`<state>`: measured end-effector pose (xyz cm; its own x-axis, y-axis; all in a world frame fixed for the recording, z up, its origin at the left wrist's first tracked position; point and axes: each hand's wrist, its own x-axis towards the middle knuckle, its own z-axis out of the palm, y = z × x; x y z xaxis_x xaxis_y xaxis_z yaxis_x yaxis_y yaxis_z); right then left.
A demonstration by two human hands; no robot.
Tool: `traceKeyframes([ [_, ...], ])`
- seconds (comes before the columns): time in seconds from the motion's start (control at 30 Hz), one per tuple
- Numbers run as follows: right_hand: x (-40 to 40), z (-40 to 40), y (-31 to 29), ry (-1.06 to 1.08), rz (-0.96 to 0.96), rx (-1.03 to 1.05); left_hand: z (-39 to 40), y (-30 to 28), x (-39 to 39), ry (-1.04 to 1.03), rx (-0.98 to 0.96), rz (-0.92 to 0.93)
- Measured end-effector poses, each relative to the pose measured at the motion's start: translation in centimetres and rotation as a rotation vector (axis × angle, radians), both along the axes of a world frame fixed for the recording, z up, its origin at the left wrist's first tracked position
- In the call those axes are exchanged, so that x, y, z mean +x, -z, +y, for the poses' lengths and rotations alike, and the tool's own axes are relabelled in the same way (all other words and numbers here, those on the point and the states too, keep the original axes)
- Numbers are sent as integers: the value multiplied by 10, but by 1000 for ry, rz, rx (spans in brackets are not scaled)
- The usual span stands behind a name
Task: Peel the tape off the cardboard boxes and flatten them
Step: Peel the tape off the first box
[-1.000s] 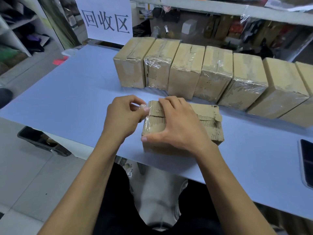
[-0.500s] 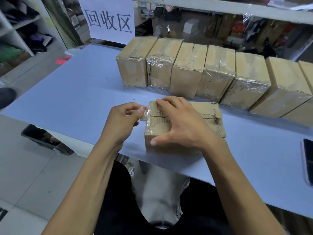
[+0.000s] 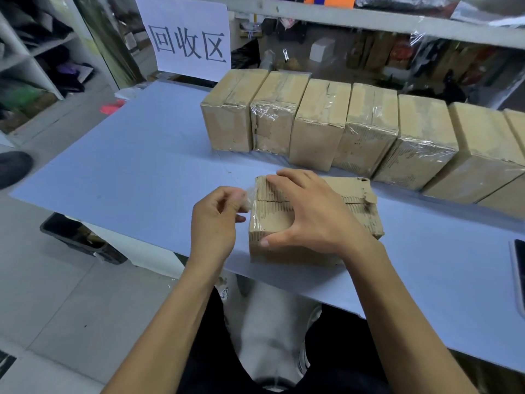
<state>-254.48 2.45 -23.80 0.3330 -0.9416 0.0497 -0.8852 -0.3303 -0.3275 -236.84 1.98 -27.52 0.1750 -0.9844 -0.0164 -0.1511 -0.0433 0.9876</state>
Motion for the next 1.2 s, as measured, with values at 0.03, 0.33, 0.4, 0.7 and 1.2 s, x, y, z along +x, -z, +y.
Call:
traceKeyframes([
  [0.03,0,0,0,0,5,-1,4,-2,-2,-39,-49,-92],
  [0.33,1,0,3,15,-27,-12,14,-10,31,508,-737,-735],
  [0.4,1,1,3,11,-27,-20,10,-12,37,665,-703,-784],
  [0.7,-1,-1,5,3,-33,-19,-20,-40,39,916,-695,-920],
  [1.2,-14,-7,2,-94,56,78,-36,-53,37,1135,-460,-993],
])
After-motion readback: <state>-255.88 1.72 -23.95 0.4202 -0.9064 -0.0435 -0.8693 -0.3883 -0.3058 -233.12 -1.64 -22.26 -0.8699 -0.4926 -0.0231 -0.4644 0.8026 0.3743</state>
